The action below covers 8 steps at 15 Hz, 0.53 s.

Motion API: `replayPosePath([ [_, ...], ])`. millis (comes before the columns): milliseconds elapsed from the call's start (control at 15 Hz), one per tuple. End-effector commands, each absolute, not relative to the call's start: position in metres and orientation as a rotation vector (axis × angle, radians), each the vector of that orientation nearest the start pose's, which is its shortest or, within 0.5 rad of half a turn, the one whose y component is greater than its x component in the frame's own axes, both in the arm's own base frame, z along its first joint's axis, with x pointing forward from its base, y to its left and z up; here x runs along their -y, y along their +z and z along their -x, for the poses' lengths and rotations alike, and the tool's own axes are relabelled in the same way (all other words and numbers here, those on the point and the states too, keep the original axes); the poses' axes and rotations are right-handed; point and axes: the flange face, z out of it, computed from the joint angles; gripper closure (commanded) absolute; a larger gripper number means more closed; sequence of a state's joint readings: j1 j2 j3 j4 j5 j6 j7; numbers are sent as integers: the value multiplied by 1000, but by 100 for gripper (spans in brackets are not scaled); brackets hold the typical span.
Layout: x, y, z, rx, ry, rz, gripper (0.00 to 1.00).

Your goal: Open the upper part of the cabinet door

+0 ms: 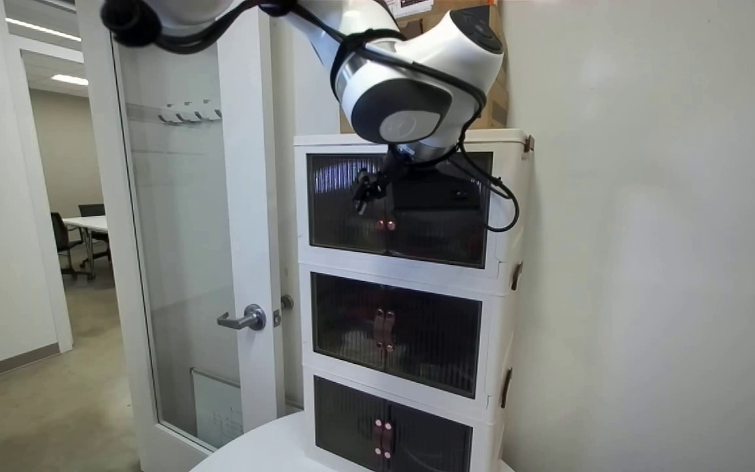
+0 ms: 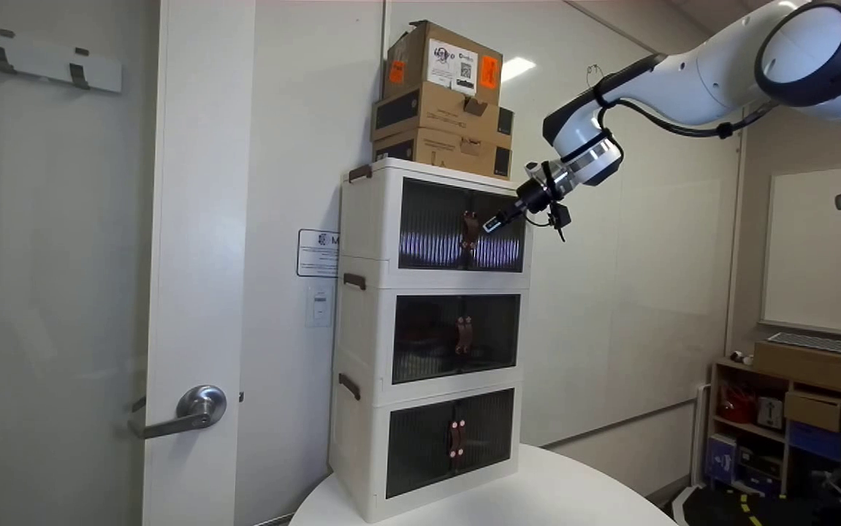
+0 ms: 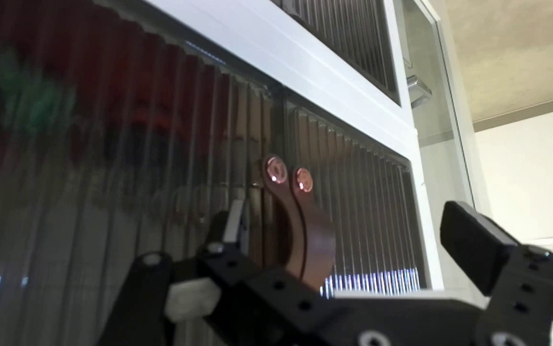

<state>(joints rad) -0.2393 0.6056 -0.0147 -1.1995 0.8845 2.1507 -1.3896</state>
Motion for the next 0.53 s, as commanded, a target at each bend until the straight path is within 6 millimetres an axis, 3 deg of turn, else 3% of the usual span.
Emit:
replayPosePath([
  [0,159,491,-759,997,-1181,2365,0],
  [467,149,487,-768,1017,-1185,2265,0],
])
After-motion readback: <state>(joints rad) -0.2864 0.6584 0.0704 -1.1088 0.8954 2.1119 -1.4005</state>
